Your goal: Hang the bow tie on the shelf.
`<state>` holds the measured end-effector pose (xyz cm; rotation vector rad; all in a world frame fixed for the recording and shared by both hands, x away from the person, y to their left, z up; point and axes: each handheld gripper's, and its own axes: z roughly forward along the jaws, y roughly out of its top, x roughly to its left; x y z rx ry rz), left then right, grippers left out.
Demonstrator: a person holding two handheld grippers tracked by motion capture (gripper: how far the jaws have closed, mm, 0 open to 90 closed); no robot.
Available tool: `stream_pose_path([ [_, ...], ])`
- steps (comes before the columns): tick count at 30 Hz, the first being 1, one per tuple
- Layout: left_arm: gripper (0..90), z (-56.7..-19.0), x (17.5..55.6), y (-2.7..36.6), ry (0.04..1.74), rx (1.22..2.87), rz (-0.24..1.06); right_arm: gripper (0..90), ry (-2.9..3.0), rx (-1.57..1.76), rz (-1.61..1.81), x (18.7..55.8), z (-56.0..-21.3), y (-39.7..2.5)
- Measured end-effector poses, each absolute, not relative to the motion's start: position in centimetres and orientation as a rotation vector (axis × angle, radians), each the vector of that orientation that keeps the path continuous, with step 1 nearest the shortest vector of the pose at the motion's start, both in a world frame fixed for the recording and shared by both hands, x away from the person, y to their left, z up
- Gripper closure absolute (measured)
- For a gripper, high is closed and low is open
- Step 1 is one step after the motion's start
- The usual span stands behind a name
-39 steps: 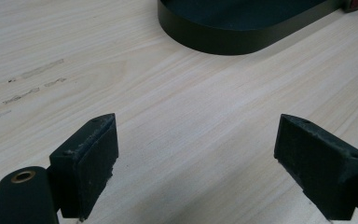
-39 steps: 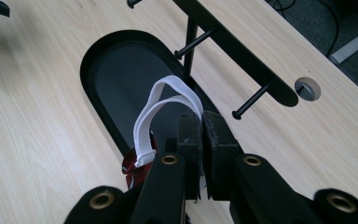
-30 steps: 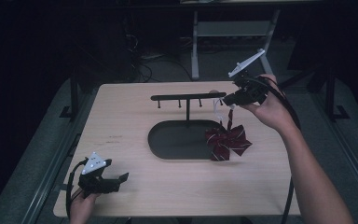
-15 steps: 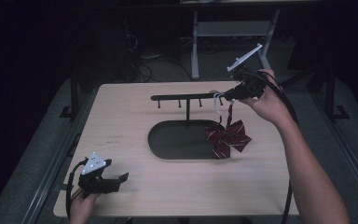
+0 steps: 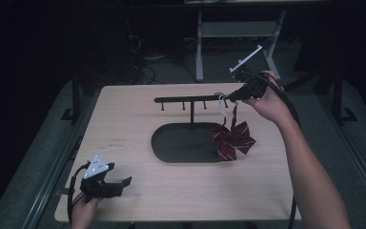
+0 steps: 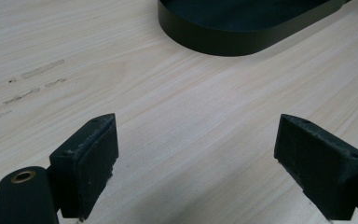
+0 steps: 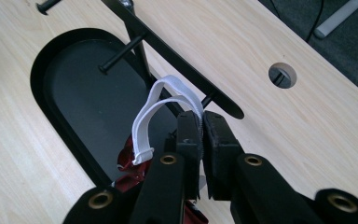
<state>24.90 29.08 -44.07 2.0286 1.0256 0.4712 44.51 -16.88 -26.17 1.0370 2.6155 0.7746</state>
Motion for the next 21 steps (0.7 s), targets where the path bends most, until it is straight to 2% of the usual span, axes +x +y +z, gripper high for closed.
stream_pose_path([
  [21,13.5,-44.1,24.9,28.9,1.027,2.027,0.466,83.7,2.629,1.08,0.764,45.4,-27.4,-17.3],
])
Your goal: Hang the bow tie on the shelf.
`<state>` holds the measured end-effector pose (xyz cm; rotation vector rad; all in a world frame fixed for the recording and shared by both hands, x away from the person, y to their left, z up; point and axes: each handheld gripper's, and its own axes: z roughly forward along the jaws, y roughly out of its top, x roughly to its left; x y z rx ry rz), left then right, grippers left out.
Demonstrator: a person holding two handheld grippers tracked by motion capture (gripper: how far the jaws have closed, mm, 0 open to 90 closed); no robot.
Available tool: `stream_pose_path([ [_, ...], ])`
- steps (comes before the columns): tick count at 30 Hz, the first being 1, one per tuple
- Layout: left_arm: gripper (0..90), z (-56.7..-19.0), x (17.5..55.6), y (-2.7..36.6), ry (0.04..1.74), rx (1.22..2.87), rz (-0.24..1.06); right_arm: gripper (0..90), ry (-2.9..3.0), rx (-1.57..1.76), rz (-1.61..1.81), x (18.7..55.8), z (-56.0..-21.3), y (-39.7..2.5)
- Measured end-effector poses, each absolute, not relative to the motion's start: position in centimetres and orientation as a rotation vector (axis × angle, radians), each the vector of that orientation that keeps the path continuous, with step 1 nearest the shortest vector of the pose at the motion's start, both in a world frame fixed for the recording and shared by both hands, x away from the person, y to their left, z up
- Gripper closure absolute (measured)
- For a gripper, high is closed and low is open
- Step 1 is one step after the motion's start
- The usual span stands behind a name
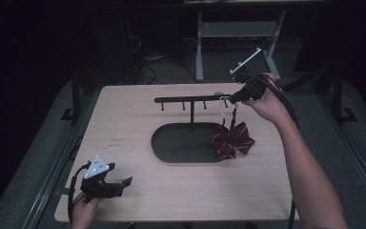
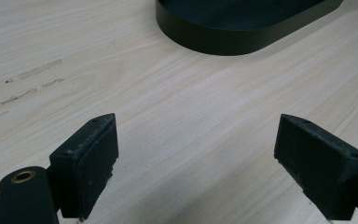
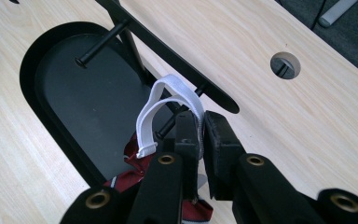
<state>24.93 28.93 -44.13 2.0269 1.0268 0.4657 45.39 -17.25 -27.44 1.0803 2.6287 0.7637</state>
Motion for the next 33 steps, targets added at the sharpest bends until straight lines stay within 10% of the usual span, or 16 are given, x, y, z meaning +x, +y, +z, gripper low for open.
stream_pose_path([
  [33,13.5,-44.15,24.91,28.88,1.023,2.023,0.462,77.8,2.636,1.105,0.779,45.54,-28.4,-17.99],
])
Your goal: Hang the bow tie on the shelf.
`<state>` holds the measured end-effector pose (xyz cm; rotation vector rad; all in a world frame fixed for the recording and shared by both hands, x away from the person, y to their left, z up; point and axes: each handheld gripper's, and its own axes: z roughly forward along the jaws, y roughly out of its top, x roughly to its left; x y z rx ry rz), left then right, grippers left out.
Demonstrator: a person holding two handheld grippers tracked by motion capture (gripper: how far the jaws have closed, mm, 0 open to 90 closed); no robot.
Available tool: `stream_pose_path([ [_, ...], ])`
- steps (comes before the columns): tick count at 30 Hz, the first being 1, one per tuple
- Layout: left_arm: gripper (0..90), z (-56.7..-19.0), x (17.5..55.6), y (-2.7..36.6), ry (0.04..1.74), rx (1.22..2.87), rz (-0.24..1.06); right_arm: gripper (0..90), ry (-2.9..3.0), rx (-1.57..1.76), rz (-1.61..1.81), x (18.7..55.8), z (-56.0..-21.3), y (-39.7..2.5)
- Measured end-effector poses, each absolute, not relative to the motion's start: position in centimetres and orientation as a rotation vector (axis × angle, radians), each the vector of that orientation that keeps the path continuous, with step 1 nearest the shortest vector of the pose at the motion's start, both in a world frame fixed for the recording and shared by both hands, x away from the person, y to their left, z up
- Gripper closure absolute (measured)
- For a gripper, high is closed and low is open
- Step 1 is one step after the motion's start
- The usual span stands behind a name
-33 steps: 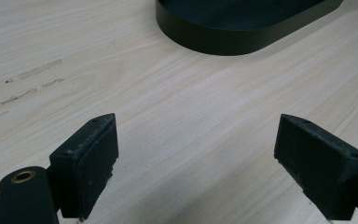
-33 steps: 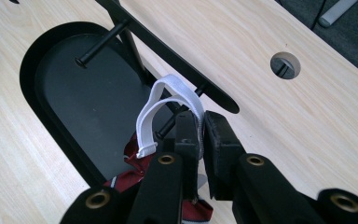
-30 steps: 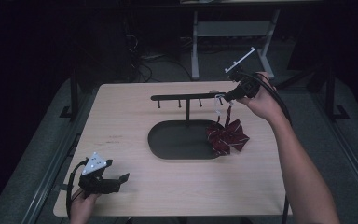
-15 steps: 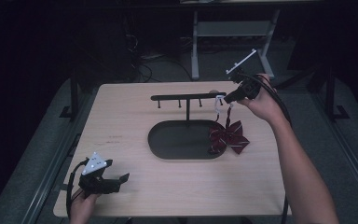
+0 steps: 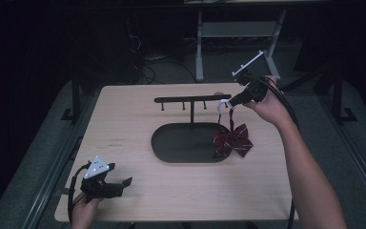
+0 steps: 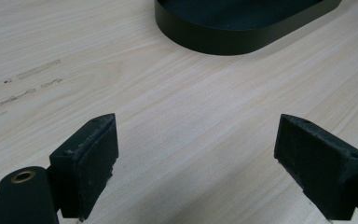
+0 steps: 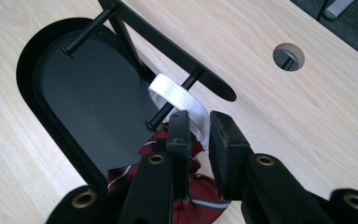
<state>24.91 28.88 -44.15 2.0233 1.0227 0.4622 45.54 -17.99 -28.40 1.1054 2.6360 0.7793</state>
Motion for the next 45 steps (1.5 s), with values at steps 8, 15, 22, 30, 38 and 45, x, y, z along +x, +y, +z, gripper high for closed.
stream_pose_path([
  [8,13.5,-44.2,24.9,28.8,1.025,2.023,0.463,76.9,2.654,1.121,0.816,45.1,-28.7,-18.8],
  [15,13.5,-44.2,24.9,28.9,1.026,2.032,0.463,75.9,2.656,1.135,0.845,44.9,-29.1,-19.5],
  [22,13.5,-44.1,24.9,28.9,1.022,2.035,0.464,72.8,2.659,1.153,0.866,44.7,-29.4,-19.9],
  [30,13.5,-44.2,24.9,28.8,1.027,2.036,0.462,69.4,2.654,1.18,0.886,44.5,-30.0,-20.5],
  [38,13.5,-44.2,24.8,28.8,1.027,2.036,0.462,67.6,2.65,1.193,0.894,44.3,-30.2,-20.9],
  [45,13.5,-44.2,24.8,28.8,1.023,2.034,0.464,65.6,2.652,1.202,0.9,44.1,-30.7,-21.2],
])
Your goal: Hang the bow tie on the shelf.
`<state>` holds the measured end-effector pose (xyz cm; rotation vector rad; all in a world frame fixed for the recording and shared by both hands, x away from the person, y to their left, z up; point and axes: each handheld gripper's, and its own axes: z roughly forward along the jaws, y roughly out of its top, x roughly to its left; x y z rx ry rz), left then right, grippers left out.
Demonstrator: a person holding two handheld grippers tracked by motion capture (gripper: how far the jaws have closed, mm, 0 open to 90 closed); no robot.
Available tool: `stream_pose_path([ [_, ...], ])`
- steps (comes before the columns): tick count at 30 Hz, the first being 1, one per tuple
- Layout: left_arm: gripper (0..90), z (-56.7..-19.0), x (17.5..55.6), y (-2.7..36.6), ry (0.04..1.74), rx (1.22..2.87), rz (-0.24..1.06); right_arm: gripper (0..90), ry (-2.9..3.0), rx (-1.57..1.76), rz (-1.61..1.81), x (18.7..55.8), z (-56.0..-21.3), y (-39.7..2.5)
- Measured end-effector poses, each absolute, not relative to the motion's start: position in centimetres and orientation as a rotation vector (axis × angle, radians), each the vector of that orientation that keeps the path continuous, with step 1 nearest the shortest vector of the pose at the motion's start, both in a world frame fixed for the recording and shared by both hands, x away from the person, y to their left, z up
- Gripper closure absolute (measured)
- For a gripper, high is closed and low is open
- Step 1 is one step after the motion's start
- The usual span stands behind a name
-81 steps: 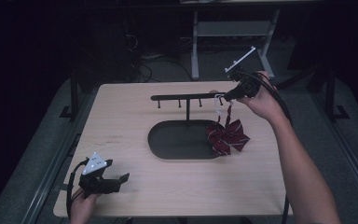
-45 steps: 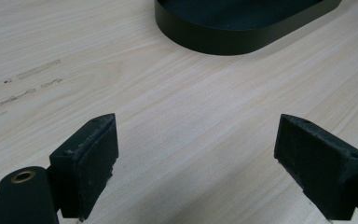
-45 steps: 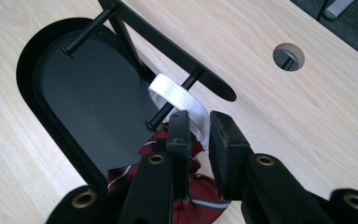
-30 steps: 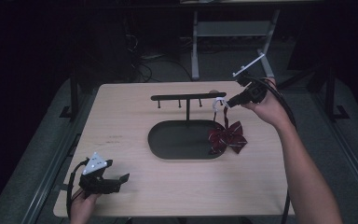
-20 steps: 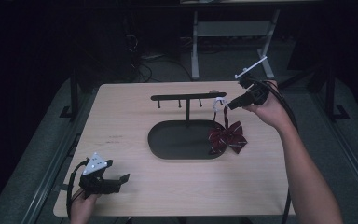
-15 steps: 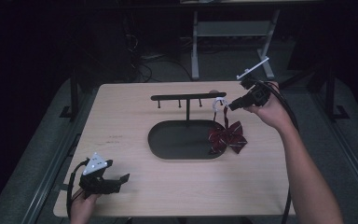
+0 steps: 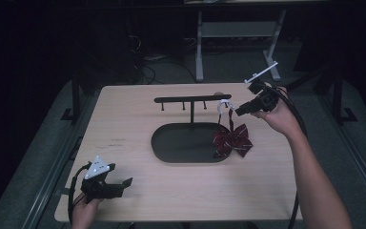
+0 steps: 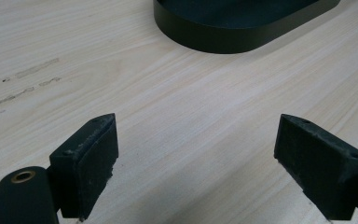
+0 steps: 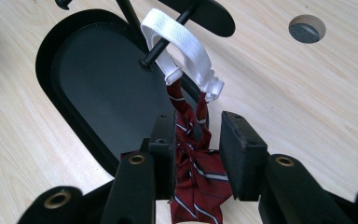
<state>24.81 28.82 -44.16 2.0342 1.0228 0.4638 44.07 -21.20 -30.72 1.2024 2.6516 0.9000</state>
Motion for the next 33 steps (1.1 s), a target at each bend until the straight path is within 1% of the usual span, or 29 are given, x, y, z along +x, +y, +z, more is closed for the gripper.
stream_pose_path([
  [33,13.5,-44.2,24.8,28.8,1.02,2.04,0.465,57.9,2.658,1.242,0.91,42.7,-32.8,-22.7],
])
